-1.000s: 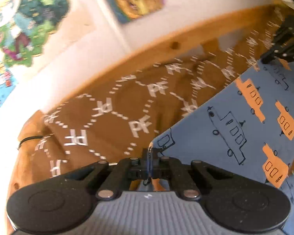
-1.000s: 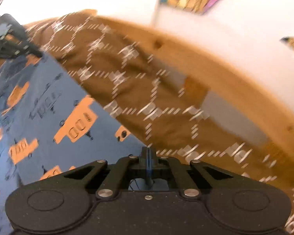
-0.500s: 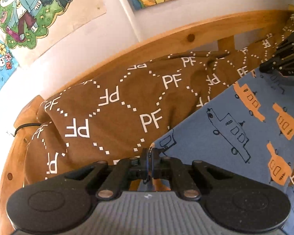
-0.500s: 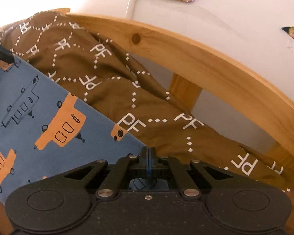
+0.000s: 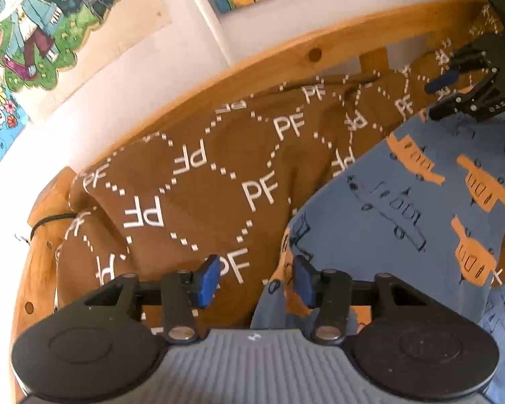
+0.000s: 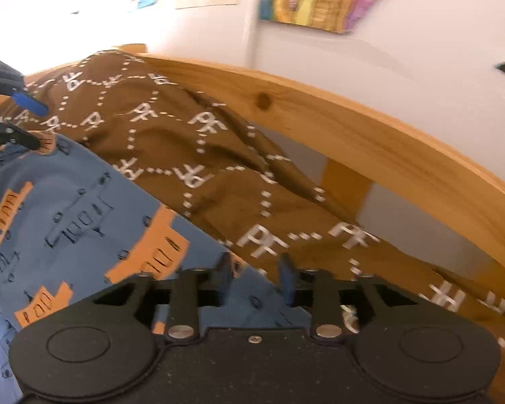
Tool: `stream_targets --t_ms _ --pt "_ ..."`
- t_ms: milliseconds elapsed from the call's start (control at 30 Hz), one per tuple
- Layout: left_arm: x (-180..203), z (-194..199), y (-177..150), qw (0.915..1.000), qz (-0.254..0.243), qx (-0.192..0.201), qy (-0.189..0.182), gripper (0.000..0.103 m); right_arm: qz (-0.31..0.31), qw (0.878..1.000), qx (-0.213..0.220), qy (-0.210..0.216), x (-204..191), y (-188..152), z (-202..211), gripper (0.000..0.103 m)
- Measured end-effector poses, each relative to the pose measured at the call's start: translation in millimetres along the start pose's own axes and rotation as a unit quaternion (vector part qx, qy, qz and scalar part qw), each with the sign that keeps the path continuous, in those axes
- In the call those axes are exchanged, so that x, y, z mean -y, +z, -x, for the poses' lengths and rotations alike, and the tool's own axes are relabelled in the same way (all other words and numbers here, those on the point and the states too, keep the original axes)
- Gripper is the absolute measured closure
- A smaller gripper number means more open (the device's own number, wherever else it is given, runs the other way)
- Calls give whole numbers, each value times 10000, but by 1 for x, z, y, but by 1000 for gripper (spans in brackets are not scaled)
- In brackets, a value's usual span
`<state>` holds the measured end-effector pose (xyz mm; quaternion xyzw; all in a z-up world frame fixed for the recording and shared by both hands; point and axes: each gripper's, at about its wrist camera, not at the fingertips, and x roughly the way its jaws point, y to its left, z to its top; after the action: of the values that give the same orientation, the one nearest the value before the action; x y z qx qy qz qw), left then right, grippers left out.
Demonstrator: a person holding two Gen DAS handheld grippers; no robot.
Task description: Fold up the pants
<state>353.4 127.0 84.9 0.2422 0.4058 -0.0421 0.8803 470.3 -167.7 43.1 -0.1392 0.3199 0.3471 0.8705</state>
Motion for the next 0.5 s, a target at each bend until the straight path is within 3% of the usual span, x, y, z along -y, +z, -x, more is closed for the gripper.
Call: stream_targets --t_ms 33,167,200,233,267,333,500 --pt "0 -3 0 10000 16 -50 -22 55 67 9999 -36 73 -1 2 -5 42" --pt "1 -7 2 9998 -94 -184 -64 71 441 9984 -301 159 -8 8 -27 44" --pt "1 -9 2 9996 -116 -220 -99 80 505 9977 -410 206 -9 9 -32 48" --pt "1 -9 3 9996 -125 -238 -131 87 549 9970 -497 206 -9 8 -37 59" --pt "1 -9 2 9996 -133 -227 -143 90 585 9966 -556 138 -11 6 -39 79" --pt "3 -7 1 9996 -186 -158 -162 97 547 9969 -538 182 -12 3 -38 100" --pt "10 11 -7 9995 -256 205 -30 100 643 9976 -235 -38 -29 -8 2 103"
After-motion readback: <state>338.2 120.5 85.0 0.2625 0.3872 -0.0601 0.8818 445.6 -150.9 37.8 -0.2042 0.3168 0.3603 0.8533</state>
